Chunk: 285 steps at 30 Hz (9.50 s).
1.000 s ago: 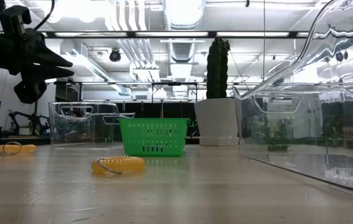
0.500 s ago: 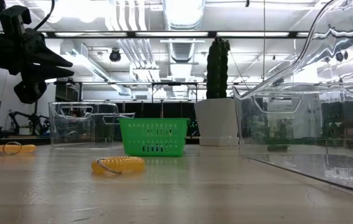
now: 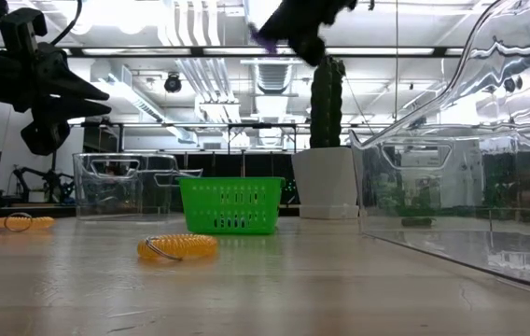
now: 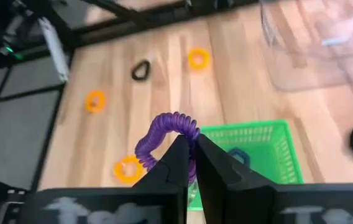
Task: Sort spring keychains
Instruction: Put the top purple spring keychain into the green bin, then put the purple spring keychain into the green bin
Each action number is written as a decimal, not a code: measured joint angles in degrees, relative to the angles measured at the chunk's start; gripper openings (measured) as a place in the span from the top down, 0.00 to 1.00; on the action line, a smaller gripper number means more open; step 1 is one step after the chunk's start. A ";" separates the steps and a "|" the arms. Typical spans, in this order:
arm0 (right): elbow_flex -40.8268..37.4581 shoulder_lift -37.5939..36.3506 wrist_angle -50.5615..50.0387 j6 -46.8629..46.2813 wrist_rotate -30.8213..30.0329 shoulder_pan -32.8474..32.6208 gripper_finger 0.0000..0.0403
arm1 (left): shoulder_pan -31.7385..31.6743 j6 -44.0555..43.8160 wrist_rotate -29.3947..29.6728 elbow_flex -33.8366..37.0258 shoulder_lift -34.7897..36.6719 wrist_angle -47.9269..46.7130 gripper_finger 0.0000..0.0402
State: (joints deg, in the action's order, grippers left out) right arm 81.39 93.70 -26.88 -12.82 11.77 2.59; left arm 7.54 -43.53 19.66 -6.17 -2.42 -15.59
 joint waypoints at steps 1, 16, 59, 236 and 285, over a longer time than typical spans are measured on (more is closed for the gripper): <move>0.72 1.67 -0.01 0.26 0.00 0.02 0.97 | -0.01 0.00 0.00 0.00 0.00 0.00 0.79; 12.33 23.33 -9.50 1.54 -3.02 0.52 0.97 | 0.01 0.05 -0.02 0.00 -0.07 -0.43 0.79; 15.88 29.91 -13.61 4.00 -9.07 0.52 0.84 | -0.01 0.13 -0.02 0.00 -0.35 -0.79 0.79; -41.51 -20.12 -16.41 -115.55 -8.27 -57.25 0.53 | -0.01 -1.49 -0.04 0.00 -0.72 -0.76 0.79; -41.63 -6.71 -14.66 -112.74 -3.70 -57.24 0.59 | 0.01 -1.89 -0.02 0.00 -0.74 -0.72 0.79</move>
State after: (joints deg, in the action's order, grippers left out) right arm 39.76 87.00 -41.54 -125.56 8.07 -54.65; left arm 7.55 -45.42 19.64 -6.17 -3.16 -16.32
